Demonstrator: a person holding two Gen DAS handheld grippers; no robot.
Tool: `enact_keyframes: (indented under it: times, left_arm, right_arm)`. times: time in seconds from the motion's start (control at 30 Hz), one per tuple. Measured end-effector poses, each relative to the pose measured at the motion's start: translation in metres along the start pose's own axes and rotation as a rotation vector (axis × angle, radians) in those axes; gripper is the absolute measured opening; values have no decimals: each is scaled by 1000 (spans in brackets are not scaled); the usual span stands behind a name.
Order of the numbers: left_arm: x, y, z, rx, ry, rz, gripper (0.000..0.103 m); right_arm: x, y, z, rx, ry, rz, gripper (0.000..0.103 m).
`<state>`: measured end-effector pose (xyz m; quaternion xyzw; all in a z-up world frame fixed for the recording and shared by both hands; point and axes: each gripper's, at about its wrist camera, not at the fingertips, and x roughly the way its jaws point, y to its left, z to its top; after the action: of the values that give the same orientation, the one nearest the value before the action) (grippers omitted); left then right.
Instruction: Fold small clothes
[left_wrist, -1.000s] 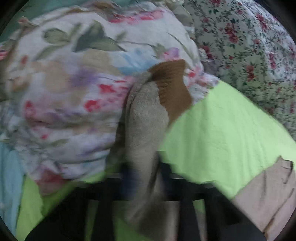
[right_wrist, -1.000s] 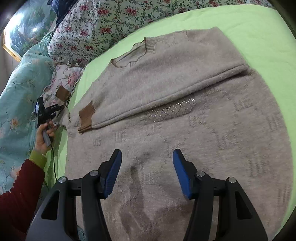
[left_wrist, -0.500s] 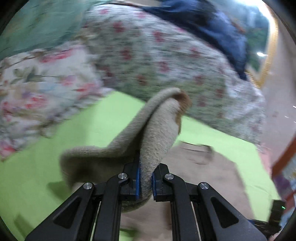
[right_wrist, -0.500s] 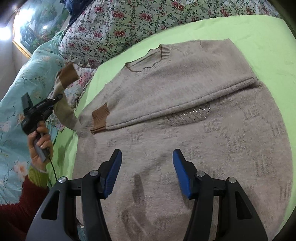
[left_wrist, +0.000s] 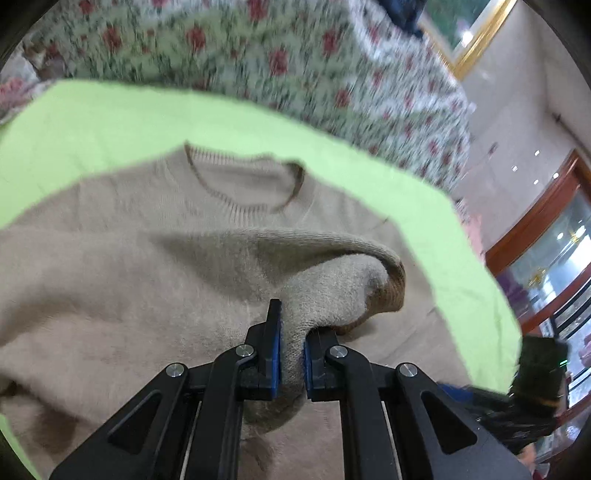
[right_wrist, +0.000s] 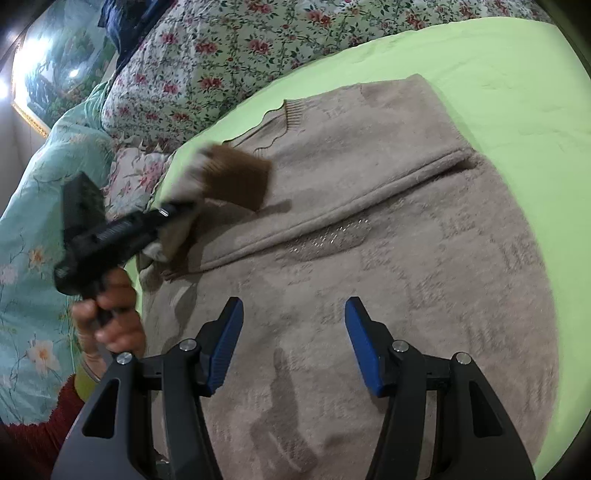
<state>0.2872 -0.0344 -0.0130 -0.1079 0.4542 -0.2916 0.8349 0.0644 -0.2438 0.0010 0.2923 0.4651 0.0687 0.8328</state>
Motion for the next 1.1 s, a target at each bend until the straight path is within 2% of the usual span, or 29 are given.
enact_keyframes:
  times: [0.1,0.13,0.17,0.27,0.33,0.4,0.47,0.57,0.63,0.77,0.8,0.83,0.87,0.93,1.03,1.1]
  left_arm:
    - [8,7,-6,-26,35,13,14]
    - [8,9,-7,-37,37,11,19]
    - [5,11,-9,-44,41,8,28]
    - [-14,14,-18,-43,32,52,48]
    - [-32,14,-26,-34,8,88,55]
    - [-56,16,-38,-22,-25,139,56]
    - [-81,24,-51,-21,-74,227,57]
    - [-113,49,-69,-84,-136,358,57]
    - [-124,72,-79,-153,-144,412,57]
    - [-121,107,-85,-232,-106,457,56]
    - [-118,113,-84,-241,-100,473,56]
    - [-114,118,-82,-247,-94,476,56]
    - [-109,122,-78,-253,-91,473,56]
    - [-104,129,-72,-259,-95,482,56]
    - [-98,128,-63,-243,-96,501,56]
    - [-94,125,-59,-234,-92,514,56]
  right_arm:
    - [3,0,8,-1,-9,2,59]
    - [4,1,11,-3,-12,4,59]
    - [6,2,15,-6,-15,8,59]
    - [12,8,26,-17,-31,28,59]
    - [18,13,31,-25,-35,33,59]
    - [25,19,39,-48,-52,29,59]
    - [31,21,46,-69,-74,16,59]
    - [45,18,57,-75,-102,26,59]
    - [57,18,64,-79,-93,49,59]
    - [83,27,73,-116,-83,90,58]
    - [85,31,74,-128,-88,89,53]
    - [86,34,75,-141,-92,95,25]
    - [85,38,77,-150,-83,111,4]
    - [75,41,82,-138,-77,139,4]
    - [32,34,94,-76,-125,263,4]
    - [8,27,102,-45,-145,298,3]
